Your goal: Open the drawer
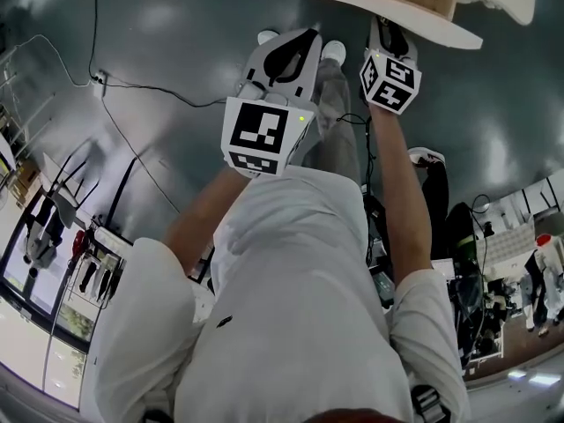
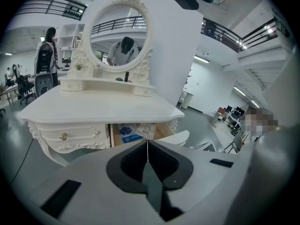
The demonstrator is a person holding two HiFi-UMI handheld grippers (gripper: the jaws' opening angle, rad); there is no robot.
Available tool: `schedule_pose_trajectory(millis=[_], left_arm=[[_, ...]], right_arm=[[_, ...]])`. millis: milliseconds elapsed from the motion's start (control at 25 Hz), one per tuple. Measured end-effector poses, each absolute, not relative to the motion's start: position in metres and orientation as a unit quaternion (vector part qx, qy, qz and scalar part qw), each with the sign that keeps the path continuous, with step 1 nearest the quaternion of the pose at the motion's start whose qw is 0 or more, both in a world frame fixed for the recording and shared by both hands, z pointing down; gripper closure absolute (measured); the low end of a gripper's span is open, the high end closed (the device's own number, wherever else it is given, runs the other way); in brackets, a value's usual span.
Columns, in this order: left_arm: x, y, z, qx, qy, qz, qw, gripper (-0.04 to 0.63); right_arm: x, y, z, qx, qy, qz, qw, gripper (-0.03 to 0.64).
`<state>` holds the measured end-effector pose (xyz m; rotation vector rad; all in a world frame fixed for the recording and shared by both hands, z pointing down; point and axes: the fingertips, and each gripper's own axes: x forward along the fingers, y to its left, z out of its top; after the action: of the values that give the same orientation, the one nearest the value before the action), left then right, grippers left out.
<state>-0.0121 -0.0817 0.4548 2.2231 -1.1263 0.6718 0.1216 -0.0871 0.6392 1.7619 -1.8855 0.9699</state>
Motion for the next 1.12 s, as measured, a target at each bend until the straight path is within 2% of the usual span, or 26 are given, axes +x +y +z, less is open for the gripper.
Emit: schedule_pose_trajectory(millis=[840, 1120], left_arm=[[-0.03, -0.095, 0.456, 0.821, -0.424, 0.252, 0.287, 0.582], [-0.029, -0.074, 0.46, 0.826, -0.417, 0.246, 0.289, 0.581]], right_arm=[[0.112, -0.06, 0.638, 0.615, -0.67, 0.358, 0.211, 0.48], [0.109, -0.019, 0.643, 0.616, -0.665, 0.363, 0.217, 0.48]])
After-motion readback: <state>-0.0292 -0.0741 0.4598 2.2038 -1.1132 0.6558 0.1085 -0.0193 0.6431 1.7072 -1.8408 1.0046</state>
